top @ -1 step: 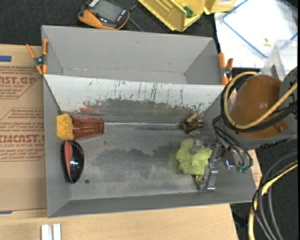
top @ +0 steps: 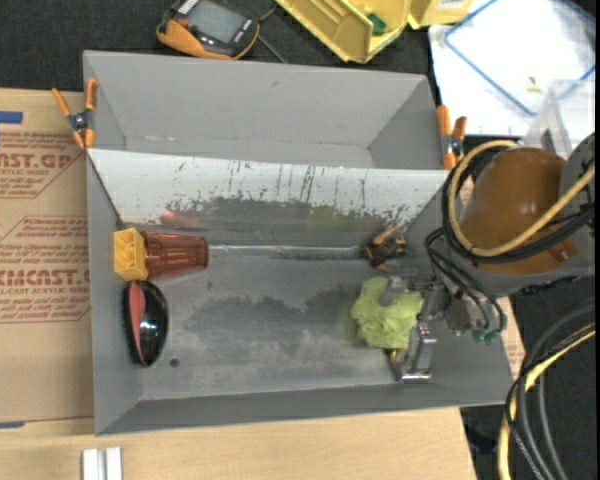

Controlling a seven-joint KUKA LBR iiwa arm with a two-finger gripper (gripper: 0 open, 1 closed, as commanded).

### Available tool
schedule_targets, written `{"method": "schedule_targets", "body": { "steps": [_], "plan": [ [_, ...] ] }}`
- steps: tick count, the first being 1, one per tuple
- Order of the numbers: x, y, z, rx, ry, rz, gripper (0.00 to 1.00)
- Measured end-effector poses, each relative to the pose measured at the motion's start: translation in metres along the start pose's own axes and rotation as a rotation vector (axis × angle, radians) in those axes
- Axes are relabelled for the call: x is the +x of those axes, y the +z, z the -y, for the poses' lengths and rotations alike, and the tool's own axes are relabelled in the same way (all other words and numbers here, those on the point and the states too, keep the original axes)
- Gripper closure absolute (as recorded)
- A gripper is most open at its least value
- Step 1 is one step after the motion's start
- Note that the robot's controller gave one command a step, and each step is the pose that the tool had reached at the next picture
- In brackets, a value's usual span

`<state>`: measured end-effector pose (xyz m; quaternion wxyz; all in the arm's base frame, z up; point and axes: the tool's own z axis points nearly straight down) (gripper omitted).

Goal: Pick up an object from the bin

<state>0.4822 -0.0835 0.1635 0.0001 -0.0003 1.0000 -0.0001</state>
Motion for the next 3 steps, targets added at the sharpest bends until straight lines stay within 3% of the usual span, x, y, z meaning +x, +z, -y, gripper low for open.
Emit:
{"method": "schedule_targets", "body": {
  "steps": [1,2,3],
  "plan": [
    [-0.015,0.092,0.045,-0.005,-0.305,0.002,0.00],
    [0.001,0.003,0.040,0.000,-0.186,0.004,0.00],
    [-0.025,0.064,0.041,-0.007,-0.291,0.003,0.00]
  ]
}}
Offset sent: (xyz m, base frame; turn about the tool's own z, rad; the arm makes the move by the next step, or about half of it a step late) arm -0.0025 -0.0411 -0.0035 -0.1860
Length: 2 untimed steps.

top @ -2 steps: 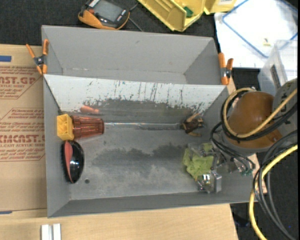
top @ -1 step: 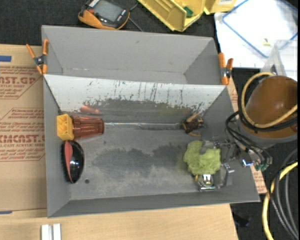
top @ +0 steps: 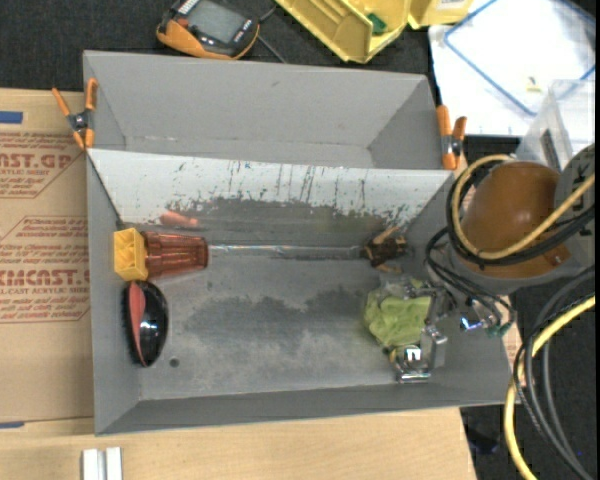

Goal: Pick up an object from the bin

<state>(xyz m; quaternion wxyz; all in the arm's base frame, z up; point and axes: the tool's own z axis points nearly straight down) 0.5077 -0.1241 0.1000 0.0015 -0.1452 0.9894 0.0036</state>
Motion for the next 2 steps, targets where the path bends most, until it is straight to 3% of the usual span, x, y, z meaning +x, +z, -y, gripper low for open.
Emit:
{"method": "schedule_targets", "body": {
  "steps": [1,2],
  "plan": [
    [0.018,0.028,-0.007,0.011,-0.275,0.012,0.00],
    [0.013,0.025,0.006,0.000,-0.424,0.015,1.00]
  ]
}}
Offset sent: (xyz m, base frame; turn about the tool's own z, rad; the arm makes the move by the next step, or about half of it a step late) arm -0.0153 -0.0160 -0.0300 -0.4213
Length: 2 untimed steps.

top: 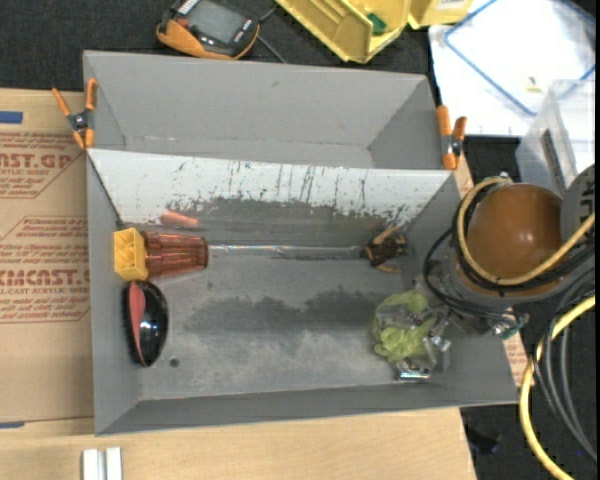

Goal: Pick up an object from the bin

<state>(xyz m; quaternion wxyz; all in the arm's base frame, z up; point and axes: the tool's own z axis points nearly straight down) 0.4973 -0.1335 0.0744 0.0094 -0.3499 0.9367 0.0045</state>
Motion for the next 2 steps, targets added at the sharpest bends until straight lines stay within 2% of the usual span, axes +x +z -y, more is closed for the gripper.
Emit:
{"method": "schedule_targets", "body": {
  "steps": [1,2],
  "plan": [
    [0.000,0.000,0.000,0.000,0.000,0.000,1.00],
    [-0.001,-0.038,-0.003,-0.004,-0.003,-0.001,1.00]
  ]
}}
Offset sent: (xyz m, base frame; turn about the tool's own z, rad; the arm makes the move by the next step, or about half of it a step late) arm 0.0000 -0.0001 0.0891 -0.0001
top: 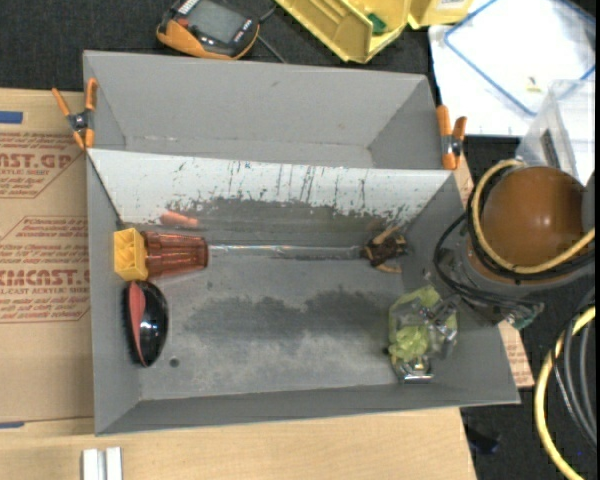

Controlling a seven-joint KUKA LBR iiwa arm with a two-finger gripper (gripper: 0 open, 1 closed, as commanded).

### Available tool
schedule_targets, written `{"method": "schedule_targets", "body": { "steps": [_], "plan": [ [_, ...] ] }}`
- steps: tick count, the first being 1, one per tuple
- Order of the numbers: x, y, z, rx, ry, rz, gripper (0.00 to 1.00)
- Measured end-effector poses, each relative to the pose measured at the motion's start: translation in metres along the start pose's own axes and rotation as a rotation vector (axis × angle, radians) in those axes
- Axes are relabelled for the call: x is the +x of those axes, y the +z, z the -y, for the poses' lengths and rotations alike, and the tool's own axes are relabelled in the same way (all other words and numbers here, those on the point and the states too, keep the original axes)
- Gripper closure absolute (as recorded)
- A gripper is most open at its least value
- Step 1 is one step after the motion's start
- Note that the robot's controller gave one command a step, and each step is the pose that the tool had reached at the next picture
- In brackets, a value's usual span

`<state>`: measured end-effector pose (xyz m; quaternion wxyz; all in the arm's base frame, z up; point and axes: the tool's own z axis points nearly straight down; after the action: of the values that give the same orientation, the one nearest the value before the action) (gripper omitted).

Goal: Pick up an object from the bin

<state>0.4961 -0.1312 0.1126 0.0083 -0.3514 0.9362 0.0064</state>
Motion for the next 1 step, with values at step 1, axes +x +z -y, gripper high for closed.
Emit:
{"method": "schedule_targets", "body": {
  "steps": [1],
  "plan": [
    [-0.0009,-0.0247,0.0003,0.002,0.004,0.004,1.00]
  ]
}}
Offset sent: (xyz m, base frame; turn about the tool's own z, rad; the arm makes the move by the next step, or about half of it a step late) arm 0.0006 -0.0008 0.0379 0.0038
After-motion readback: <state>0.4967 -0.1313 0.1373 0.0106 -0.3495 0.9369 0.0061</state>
